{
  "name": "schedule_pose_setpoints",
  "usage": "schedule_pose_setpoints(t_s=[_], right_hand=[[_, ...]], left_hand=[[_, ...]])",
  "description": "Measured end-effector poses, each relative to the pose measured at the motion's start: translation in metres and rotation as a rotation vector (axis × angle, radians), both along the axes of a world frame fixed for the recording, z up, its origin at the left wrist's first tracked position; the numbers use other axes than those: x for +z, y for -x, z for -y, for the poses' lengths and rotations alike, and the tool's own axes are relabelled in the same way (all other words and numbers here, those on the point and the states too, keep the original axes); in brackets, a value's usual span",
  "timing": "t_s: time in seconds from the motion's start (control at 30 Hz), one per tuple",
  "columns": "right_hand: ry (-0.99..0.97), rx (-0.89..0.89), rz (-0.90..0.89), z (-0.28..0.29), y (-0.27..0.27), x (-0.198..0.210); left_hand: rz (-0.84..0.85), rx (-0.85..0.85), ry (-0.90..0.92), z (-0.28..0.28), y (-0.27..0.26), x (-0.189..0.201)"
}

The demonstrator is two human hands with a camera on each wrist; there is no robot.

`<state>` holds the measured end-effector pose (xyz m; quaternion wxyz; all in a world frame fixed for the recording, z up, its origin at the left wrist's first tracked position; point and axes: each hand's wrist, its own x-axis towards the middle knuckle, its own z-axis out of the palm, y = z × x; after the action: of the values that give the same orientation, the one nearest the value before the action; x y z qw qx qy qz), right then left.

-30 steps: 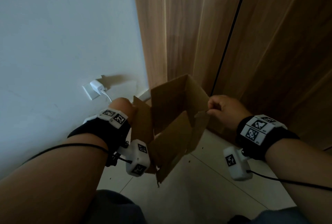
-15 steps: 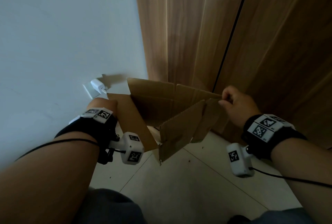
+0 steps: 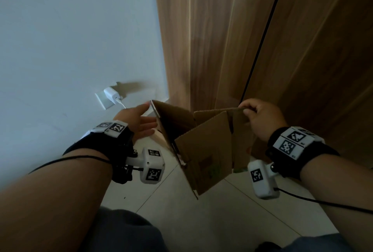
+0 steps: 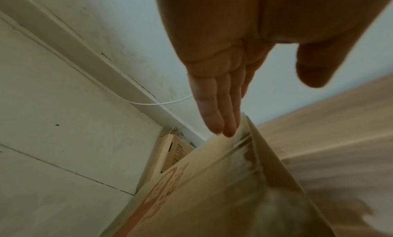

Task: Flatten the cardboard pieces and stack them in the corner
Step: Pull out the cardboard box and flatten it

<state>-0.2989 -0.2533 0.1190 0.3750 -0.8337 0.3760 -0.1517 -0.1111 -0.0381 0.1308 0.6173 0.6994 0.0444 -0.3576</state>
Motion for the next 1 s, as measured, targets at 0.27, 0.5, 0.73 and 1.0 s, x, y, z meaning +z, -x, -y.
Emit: schedule_pose_setpoints(t_s=[0.27,0.5,0.73,1.0], right_hand=[[-0.102,-0.105,0.159,0.003,-0.001,0.002],[-0.254,0.091,0.208,-0.011,-0.005,0.007],[-0.27,0.137,0.248,-0.012,-0.003,0.009],[-0.238,0.001,0.324,-0.009,-0.007,0.004]], left_hand=[[0.162,-0.503,-0.121,0.0,0.021,0.001],[0.239,-0.423,-0.284,0.016,0.026,0.002],[0.269,-0.4,-0.307,0.018,0.023,-0.004],[0.266,-0.25,-0.237,0.02,0.015,-0.009]])
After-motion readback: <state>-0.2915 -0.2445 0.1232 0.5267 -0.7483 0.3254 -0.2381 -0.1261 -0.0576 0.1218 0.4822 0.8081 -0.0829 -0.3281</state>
